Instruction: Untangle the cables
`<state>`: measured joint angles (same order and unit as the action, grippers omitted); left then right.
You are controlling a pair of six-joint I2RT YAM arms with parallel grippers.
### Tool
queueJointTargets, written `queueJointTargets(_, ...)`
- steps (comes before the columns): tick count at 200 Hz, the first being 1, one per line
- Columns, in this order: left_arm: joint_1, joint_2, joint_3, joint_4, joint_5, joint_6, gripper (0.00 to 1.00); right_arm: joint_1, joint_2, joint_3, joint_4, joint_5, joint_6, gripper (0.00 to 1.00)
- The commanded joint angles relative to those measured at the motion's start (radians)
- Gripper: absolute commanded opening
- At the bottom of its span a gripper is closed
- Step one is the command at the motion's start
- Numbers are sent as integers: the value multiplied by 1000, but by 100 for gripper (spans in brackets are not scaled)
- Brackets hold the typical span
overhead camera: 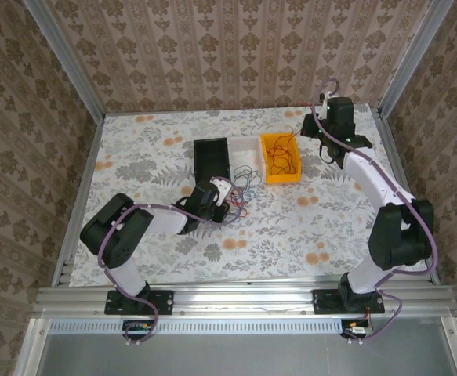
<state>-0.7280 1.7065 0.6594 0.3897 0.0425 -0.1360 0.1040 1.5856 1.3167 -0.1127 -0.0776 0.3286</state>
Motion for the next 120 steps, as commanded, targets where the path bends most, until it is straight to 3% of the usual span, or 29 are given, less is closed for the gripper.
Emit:
queueJointTargets(1, -11, 24, 12, -32, 30, -5, 0, 8, -123, 2, 37, -46, -39, 3)
queueJointTargets(55, -16, 34, 21, -32, 33, -3, 0, 8, -246, 22, 2, -50, -44, 3)
queueJointTargets(120, -32, 35, 29, -44, 21, 10, 0, 6, -201, -22, 25, -94, 25, 3)
